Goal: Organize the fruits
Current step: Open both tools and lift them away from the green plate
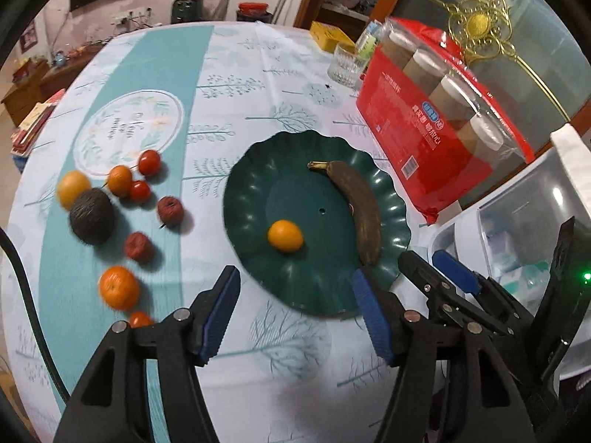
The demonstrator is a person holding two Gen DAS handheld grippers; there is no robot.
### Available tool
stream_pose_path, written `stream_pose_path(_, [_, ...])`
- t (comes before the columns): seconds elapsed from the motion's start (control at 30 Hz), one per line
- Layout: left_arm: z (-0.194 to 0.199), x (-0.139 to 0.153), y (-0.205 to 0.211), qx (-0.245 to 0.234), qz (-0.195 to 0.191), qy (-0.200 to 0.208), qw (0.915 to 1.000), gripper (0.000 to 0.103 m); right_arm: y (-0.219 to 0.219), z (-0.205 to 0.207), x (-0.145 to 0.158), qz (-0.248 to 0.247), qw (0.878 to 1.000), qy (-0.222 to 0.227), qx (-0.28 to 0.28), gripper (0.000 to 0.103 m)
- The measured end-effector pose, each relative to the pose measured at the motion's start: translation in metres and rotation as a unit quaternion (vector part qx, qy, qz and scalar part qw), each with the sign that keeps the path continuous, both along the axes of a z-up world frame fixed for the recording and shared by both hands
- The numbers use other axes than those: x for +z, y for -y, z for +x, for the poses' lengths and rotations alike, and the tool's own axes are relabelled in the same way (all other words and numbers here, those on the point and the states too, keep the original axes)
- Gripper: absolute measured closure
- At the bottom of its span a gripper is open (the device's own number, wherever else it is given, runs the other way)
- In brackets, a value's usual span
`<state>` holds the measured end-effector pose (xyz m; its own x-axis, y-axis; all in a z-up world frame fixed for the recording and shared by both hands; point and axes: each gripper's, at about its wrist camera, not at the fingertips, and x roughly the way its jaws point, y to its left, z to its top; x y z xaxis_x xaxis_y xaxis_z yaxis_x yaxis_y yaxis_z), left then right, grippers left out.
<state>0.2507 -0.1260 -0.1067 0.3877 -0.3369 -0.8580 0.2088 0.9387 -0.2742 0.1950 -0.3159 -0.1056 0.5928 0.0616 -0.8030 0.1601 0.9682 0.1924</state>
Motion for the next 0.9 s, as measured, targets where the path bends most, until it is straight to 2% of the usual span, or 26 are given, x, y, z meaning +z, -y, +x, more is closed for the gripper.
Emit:
stream_pose_path(0.27, [-0.051, 0.017, -0.031, 0.051, -0.002, 0.014, 0.9986, 0.035, -0.01, -0.026, 0.004, 0.021, 0.999, -0.006, 0.037, 0.045])
stream_pose_path(0.57, [-0.101, 0.025, -0.07, 0.117, 0.019, 0.018, 0.9928, 0.031, -0.028, -0.049, -0.007, 0.031, 0.995, -0.03, 0.089, 0.044])
stream_pose_path(0.9, [-0.118, 0.019, -0.097, 0.138, 0.054, 0.006, 0.9889, 0.031, -0.053, -0.054, -0.009, 0.037, 0.991, -0.043, 0.125, 0.044])
